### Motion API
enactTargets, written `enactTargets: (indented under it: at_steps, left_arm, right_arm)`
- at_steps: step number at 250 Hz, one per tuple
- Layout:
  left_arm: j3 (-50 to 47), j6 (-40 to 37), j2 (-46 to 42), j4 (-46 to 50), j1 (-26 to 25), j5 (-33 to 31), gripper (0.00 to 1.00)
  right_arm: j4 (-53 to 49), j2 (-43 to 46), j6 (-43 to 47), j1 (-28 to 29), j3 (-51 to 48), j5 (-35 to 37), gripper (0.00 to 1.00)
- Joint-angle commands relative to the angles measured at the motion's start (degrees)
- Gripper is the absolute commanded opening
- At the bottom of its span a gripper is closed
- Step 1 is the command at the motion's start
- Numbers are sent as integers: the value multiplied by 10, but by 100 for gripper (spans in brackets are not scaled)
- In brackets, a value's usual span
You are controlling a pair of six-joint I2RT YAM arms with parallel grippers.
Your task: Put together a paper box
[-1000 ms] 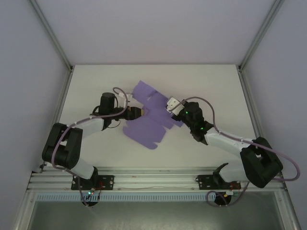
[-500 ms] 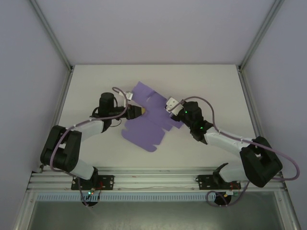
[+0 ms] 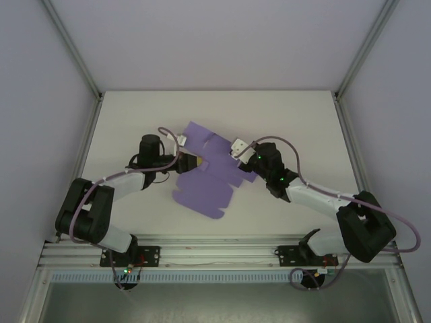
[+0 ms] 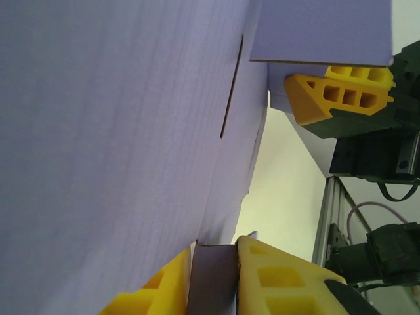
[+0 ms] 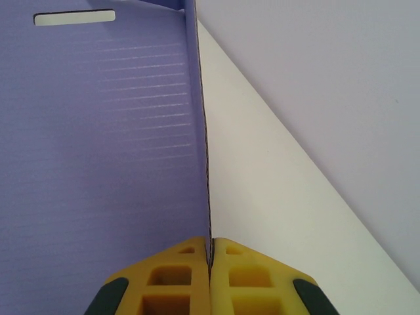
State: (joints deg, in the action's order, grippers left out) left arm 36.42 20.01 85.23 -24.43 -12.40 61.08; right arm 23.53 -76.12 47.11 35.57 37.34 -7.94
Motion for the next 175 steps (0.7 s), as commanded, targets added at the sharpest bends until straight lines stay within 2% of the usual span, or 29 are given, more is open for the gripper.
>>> enactTargets:
  at_steps: [1, 23, 68, 107, 116, 175]
  left_arm:
    - [12, -7, 0, 19, -10, -15, 17]
    - [28, -5, 7, 52, -14, -59, 7]
    - [54, 36, 33, 80, -19, -132, 1]
    - [79, 110, 54, 107, -20, -178, 0]
    - [89, 113, 61, 121, -21, -175, 1]
    - [130, 255, 105, 165, -27, -187, 0]
  right_arm:
    - [11, 18, 0, 5, 24, -16, 0]
    - [8, 19, 4, 5, 25, -27, 0]
    - [-15, 21, 22, 8, 35, -35, 0]
    - [-23, 21, 41, 17, 34, -23, 0]
    - [-25, 20, 47, 20, 34, -19, 0]
    - [-32, 6, 74, 41, 33, 6, 0]
